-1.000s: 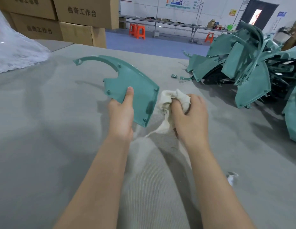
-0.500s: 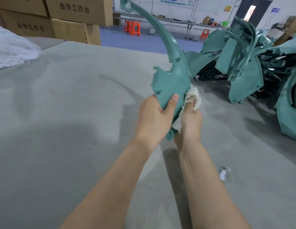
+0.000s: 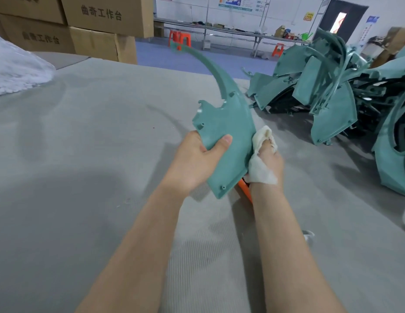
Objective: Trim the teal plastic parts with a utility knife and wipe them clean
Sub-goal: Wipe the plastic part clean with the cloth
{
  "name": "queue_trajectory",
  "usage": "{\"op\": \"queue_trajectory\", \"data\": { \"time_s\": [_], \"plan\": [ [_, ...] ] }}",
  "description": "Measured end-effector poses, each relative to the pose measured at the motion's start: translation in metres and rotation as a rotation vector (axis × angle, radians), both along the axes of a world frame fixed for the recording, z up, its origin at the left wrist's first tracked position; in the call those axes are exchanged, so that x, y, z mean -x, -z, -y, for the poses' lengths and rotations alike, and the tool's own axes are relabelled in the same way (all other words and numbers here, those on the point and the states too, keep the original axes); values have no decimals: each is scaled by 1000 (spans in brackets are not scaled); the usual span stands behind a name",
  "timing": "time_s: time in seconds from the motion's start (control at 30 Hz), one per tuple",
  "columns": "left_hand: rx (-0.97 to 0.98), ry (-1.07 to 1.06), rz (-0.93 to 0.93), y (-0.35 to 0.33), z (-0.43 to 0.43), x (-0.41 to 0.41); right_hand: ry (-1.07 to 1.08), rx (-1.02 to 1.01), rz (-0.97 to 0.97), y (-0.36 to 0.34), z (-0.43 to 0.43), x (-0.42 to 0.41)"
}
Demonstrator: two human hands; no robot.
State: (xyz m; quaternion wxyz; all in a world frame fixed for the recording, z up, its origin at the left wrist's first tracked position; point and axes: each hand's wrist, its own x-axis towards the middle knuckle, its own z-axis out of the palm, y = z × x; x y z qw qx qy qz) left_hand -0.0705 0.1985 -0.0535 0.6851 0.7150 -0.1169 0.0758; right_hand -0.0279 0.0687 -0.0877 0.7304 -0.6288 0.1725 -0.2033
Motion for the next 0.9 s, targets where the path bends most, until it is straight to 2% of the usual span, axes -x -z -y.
{"op": "queue_trajectory", "data": {
  "time_s": [0.1,0.2,0.27,0.33,0.37,0.43,0.5,0.6,0.7,0.83,0.9],
  "plan": [
    [64,-19,-2,1,-5,-2,222,327,136,-8,-7,6],
    [110,-60,-7,2,-8,-3,300,335,315,-17,-9,17],
    [117,-106,-30,4,-8,-7,197,386,420,-21,-13,24],
    [225,-73,-83,2,-8,-8,-117,576,470,-22,-29,30],
    [289,-37,-111,0,-8,-8,-257,706,459,-20,-40,32],
    [395,2,-160,-3,-12,-9,-321,925,384,-10,-53,30],
    [371,-12,-170,-2,-16,-8,-203,933,248,-11,-49,22],
    [183,-30,-161,1,-8,-6,-61,764,33,-14,-30,15],
    [239,-5,-142,-2,-4,-9,-236,882,192,-11,-47,31],
    [644,70,-261,-5,-23,-14,-485,1045,380,-7,-75,46],
    [645,69,-296,-2,-30,-16,-508,1076,393,-7,-73,41]
  ]
}}
